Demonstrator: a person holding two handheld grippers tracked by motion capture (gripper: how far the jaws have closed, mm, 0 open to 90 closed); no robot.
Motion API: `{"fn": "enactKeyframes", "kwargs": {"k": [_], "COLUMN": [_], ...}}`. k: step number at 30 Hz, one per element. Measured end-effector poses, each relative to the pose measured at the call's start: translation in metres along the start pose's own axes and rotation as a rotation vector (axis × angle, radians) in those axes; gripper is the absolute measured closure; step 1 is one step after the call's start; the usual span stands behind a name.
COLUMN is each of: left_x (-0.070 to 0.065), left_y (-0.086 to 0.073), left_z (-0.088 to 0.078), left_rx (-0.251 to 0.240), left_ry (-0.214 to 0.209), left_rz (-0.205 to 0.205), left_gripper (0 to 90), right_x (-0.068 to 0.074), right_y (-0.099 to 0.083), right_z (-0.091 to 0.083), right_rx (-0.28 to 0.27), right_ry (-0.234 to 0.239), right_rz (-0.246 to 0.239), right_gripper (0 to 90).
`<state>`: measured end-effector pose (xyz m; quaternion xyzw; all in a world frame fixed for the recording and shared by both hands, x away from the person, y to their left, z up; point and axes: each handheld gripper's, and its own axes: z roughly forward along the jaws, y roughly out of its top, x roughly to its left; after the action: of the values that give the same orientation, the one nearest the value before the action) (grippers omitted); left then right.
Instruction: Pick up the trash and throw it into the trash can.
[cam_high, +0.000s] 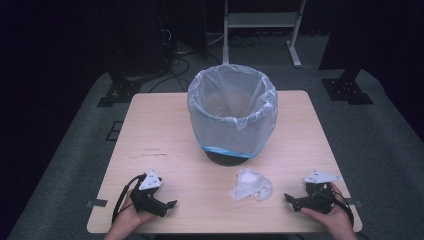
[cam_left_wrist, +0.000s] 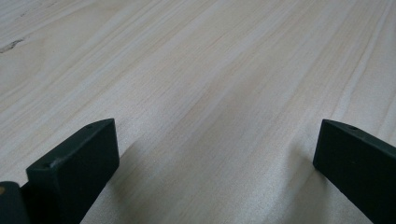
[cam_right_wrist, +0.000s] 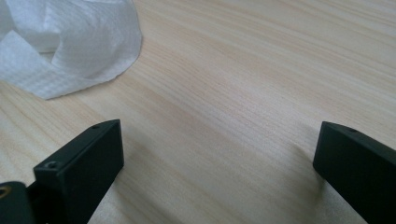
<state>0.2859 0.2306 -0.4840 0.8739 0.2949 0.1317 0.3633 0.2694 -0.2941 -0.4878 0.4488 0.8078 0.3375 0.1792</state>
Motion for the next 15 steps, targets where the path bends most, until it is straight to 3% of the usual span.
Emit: {"fn": "enactKeyframes", "kwargs": {"k": [9, 15], "left_x": [0.000, -0.001], "left_y": [0.000, 0.000], "left_z": [0.000, 0.000], "left_rx": [0.000, 0.001], "left_ry": [0.003, 0.006], "left_rz": [-0.003, -0.006], "left_gripper": [0.0, 0.0], "right_x": [0.001, 0.008], "right_y": [0.004, 0.014], "right_z": [-0.002, -0.006], "right_rx": [-0.006, -0.038], "right_ry": [0.030, 0.051], "right_rz": [-0.008, -0.045], "right_gripper": [0.4, 0.5]}}
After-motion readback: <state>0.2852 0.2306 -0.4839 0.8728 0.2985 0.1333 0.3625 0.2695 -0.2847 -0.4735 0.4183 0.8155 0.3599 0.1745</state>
